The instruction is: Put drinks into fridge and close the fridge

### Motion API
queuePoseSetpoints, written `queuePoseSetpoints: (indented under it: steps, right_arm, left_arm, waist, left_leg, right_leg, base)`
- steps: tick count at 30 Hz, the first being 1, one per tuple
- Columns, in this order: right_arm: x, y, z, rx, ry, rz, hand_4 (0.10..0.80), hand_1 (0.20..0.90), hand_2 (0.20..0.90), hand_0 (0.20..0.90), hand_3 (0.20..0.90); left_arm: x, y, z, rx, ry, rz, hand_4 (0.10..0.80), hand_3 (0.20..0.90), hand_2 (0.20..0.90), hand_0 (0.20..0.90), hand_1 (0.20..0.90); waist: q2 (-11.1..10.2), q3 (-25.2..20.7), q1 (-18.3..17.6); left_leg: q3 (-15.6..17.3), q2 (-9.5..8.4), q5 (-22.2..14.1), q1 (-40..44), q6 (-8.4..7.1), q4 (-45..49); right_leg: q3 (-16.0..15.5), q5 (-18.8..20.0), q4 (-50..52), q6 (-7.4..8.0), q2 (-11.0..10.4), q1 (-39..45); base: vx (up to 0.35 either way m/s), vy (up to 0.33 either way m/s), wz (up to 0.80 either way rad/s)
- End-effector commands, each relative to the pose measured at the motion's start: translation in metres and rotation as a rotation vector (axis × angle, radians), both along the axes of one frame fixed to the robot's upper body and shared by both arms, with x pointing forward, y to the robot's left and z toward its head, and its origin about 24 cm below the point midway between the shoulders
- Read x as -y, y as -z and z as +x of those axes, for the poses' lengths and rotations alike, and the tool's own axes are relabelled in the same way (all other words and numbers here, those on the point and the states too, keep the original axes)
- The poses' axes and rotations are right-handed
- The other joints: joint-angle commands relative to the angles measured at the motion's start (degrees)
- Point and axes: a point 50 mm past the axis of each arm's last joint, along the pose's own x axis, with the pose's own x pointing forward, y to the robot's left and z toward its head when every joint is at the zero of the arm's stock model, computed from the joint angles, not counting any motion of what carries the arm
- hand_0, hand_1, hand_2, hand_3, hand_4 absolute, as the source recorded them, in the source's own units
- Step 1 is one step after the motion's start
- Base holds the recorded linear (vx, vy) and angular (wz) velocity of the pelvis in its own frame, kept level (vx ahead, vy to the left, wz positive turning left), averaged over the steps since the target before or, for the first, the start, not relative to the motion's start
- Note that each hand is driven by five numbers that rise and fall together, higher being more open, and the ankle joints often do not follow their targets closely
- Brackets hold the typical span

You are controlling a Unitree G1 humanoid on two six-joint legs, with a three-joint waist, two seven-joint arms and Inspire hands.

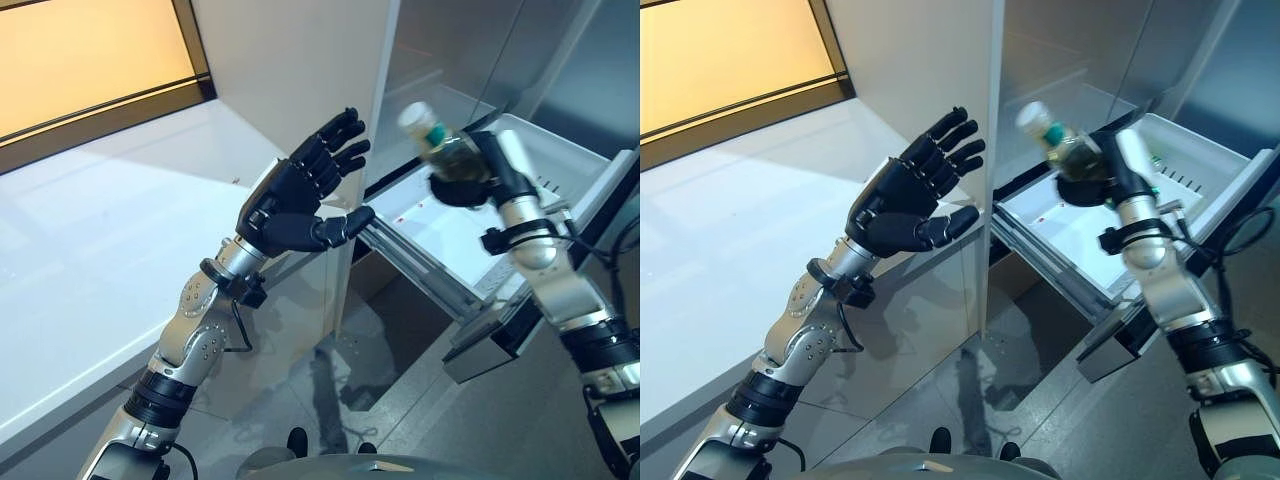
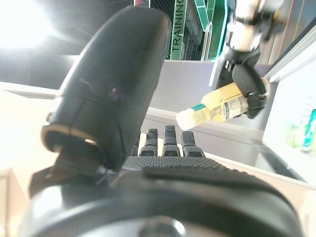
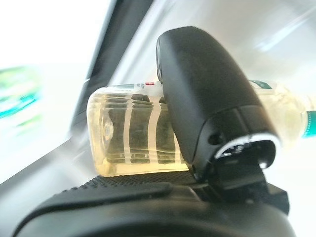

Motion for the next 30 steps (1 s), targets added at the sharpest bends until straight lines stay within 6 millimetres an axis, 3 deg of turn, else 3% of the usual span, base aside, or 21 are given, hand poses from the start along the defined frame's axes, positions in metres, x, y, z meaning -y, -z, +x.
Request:
queuePoseSetpoints:
  steps: [1, 5, 9, 13, 20, 26, 30]
  right_arm:
    - [0.009, -0.129, -0.006, 0.480, 0.044, -0.092, 0.100, 0.300, 0.300, 0.300, 0.200]
    - [0.035, -0.124, -0.005, 0.433, 0.137, -0.075, 0.100, 0.300, 0.300, 0.300, 0.200]
    - [0.062, -0.116, -0.006, 0.349, 0.233, -0.041, 0.100, 0.300, 0.300, 0.300, 0.200]
    - [0.077, -0.108, -0.007, 0.264, 0.275, -0.037, 0.100, 0.300, 0.300, 0.300, 0.200]
    - [0.094, -0.082, -0.003, 0.118, 0.321, 0.064, 0.100, 0.300, 0.300, 0.300, 0.200]
    - [0.085, -0.059, 0.008, 0.029, 0.294, 0.170, 0.100, 0.300, 0.300, 0.300, 0.200]
    - [0.077, -0.044, 0.016, -0.050, 0.271, 0.207, 0.100, 0.300, 0.300, 0.300, 0.200]
  left_arm:
    - [0.015, -0.008, -0.012, 0.017, 0.164, -0.052, 0.800, 0.900, 0.900, 0.900, 0.900]
    - [0.019, 0.024, -0.020, -0.172, 0.292, 0.018, 0.800, 0.900, 0.900, 0.900, 0.900]
    - [0.021, 0.072, -0.046, -0.421, 0.489, 0.173, 0.800, 0.900, 0.900, 0.900, 0.900]
    - [0.011, 0.102, -0.062, -0.551, 0.515, 0.305, 0.800, 0.900, 0.900, 0.900, 0.900]
    - [-0.011, 0.156, -0.066, -0.684, 0.338, 0.581, 0.800, 0.900, 0.900, 0.900, 0.900]
    - [-0.042, 0.193, -0.057, -0.729, -0.004, 0.732, 0.800, 0.900, 0.900, 0.900, 0.900]
    - [-0.059, 0.216, -0.063, -0.801, -0.172, 0.789, 0.800, 0.900, 0.900, 0.900, 0.900]
  waist:
    - [-1.08, -6.08, 1.34]
    - [-0.86, -5.79, 2.47]
    - [-0.09, -5.33, 3.32]
    - [0.65, -4.66, 3.54]
    - [1.70, -1.50, 3.96]
    - [1.92, 3.14, 4.00]
    - [1.98, 5.92, 4.18]
  left_leg:
    - [0.87, 0.16, -5.86, 1.68, -0.22, 0.09]
    - [0.52, 0.28, -6.14, 2.02, -0.54, 0.09]
    - [0.77, 0.51, -5.73, 1.84, -0.87, 0.09]
    - [1.21, 0.65, -5.31, 1.24, -0.96, 0.12]
    - [0.98, 0.54, -4.73, -2.13, -0.68, 1.17]
    - [0.99, 0.46, -4.64, -5.72, -0.36, 2.21]
    - [1.27, 0.60, -4.54, -7.74, -0.36, 2.69]
  right_leg:
    - [-0.02, -2.86, 3.93, 0.54, 0.57, -0.39]
    - [-1.29, -3.37, 3.71, 0.64, 0.35, 0.39]
    - [-2.52, -3.30, 3.64, 0.83, -0.01, 0.39]
    - [-3.03, -3.15, 3.67, 1.06, -0.24, -0.20]
    - [-2.85, -3.06, 4.84, 1.00, -0.38, -3.73]
    - [-1.62, -2.36, 5.18, 0.74, 0.09, -7.39]
    - [-0.72, -1.62, 5.13, 0.61, 0.38, -9.57]
  base:
    - [0.079, -0.014, 0.15]
    - [0.092, -0.010, 0.08]
    - [0.087, 0.003, 0.12]
    - [0.047, 0.007, 0.11]
    - [-0.013, -0.038, 0.11]
    - [-0.088, -0.078, 0.01]
    - [-0.076, -0.066, -0.05]
